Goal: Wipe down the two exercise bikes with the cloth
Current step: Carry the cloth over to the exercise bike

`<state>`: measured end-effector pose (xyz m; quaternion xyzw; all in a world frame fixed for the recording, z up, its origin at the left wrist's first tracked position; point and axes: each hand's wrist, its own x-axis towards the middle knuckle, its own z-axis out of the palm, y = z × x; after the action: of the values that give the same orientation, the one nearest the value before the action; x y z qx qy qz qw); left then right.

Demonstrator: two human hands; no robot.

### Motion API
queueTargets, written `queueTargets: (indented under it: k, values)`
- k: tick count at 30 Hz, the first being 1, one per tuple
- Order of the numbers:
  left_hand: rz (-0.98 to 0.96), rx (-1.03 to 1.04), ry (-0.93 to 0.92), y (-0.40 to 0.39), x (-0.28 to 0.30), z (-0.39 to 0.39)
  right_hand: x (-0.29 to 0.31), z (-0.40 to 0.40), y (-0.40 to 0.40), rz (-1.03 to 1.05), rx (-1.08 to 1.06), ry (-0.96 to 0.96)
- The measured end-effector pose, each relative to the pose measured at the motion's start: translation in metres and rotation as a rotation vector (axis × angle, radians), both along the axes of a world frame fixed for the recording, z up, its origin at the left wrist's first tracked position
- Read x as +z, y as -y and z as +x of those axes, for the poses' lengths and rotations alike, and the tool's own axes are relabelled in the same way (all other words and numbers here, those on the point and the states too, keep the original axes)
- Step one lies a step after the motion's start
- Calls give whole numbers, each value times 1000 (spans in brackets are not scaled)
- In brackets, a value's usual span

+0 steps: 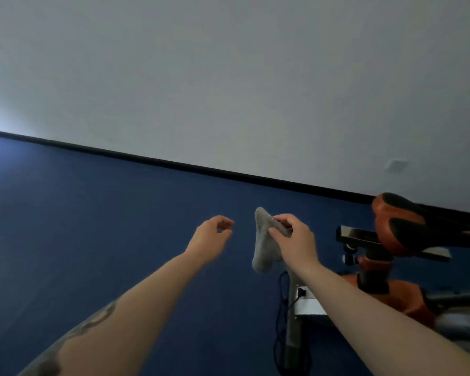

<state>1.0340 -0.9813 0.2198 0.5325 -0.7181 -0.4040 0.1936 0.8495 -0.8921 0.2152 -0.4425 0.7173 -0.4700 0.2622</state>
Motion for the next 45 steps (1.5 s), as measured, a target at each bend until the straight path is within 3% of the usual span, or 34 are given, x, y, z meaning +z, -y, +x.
queueTargets:
  k: [9,19,29,39,45]
  values:
    - [21,-254,-49,113,-2,-64,3,-24,82,23,-226,-11]
    - [4,-494,21,237,-2,-187,-10,-121,182,56,-429,44]
    - [5,-678,-62,347,6,-320,-6,-219,264,77,-628,47]
    - [-10,-1126,-9,444,16,-493,4,-315,326,54,-1080,67]
    - [17,-1350,-56,430,25,-592,17,-364,320,28,-1308,40]
